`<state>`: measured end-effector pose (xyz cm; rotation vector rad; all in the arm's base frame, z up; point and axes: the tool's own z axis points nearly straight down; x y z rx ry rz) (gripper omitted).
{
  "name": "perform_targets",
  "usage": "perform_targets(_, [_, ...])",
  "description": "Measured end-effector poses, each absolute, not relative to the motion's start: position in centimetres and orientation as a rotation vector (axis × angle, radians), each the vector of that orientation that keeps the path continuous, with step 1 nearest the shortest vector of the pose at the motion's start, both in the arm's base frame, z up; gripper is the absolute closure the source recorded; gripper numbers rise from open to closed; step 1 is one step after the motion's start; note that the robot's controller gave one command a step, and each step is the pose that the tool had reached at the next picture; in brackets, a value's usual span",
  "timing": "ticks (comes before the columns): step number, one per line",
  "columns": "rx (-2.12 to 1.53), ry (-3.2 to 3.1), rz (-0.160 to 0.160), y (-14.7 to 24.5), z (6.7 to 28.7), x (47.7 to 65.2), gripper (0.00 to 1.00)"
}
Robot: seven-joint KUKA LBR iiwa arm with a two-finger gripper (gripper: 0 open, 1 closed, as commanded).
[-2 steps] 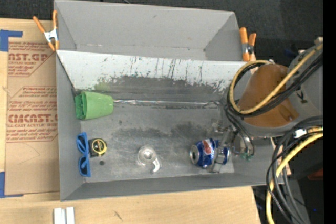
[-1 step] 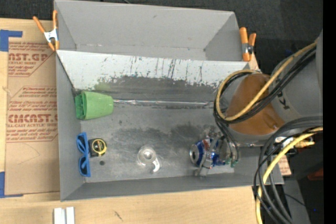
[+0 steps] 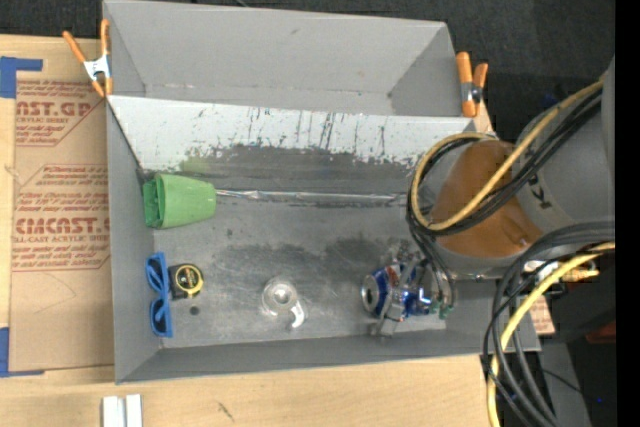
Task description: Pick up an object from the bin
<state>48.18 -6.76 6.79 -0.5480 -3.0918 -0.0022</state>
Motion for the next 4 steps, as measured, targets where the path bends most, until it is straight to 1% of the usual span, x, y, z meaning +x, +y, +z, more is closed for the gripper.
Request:
perform_targets(1, [-0.547, -3.091, -0.002, -6.8, 6.8, 48.2, 1.00])
perform_targets(2, [-0.547, -3.099, -0.002, -6.7, 13.2, 48.3, 1.00])
perform_targets(4, [-0.544, -3.099, -0.002, -6.6, 20.1, 48.5, 1.00])
